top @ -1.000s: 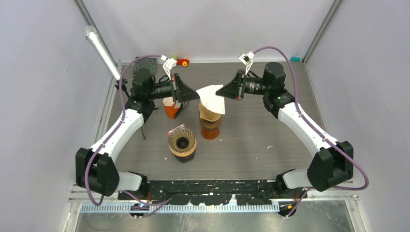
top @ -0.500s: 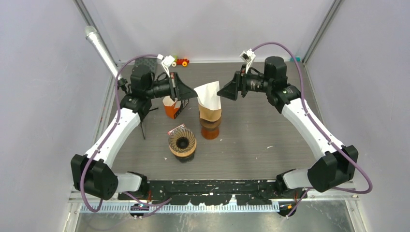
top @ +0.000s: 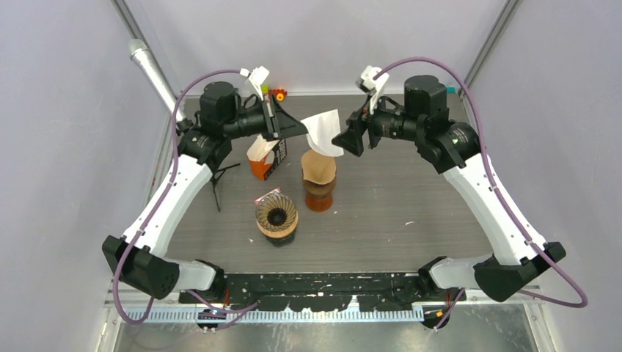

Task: Place the coffee filter in the dripper
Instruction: Place the coffee filter in the coffee dripper.

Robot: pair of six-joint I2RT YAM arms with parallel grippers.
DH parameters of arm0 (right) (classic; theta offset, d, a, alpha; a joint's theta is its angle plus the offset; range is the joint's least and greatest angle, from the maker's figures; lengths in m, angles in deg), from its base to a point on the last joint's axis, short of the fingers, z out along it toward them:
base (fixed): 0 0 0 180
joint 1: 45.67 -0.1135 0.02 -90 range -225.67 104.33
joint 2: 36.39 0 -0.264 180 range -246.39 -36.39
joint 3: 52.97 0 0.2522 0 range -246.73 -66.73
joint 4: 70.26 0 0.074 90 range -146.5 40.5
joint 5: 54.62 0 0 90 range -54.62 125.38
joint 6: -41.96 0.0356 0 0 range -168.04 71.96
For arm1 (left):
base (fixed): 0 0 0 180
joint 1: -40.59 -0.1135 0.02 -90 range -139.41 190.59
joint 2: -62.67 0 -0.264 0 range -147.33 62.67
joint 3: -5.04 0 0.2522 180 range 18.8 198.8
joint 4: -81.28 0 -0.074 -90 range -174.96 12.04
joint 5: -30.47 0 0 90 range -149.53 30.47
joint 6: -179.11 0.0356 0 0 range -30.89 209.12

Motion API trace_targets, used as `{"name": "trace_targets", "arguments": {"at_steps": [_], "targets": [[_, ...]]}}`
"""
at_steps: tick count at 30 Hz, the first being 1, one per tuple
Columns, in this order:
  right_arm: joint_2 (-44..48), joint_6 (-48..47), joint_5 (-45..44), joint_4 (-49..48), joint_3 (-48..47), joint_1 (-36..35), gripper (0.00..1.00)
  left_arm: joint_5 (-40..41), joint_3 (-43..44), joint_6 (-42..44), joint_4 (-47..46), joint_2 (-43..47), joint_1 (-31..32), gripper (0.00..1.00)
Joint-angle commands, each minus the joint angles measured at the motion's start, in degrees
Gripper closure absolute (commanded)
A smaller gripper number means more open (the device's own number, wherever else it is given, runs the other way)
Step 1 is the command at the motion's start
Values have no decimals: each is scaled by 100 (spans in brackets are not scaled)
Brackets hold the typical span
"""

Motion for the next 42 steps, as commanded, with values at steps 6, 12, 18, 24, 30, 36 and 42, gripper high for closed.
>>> {"name": "trace_targets", "arguments": {"at_steps": [6,12,18,24,30,36,42], "targets": [[-321,-1250,-1871,1074,-859,-1140,29,368,876,-697,199,-630,106,100],[-459,-1430,-2498,1076,-916,-1373,30,370,942,-886,193,-831,164,100],[-656,-1585,-3083,1014,-923,-1636,34,303,998,-1118,179,-976,173,100],[-819,-1777,-3761,974,-927,-1922,40,285,1052,-1197,185,-1052,182,100],[-807,-1823,-3975,899,-906,-1966,43,262,1047,-1202,186,-1104,223,100],[-820,-1881,-4094,822,-845,-1966,44,256,1034,-1215,186,-1086,269,100],[-812,-1897,-4218,768,-798,-1984,52,282,976,-1211,185,-1029,270,100]]}}
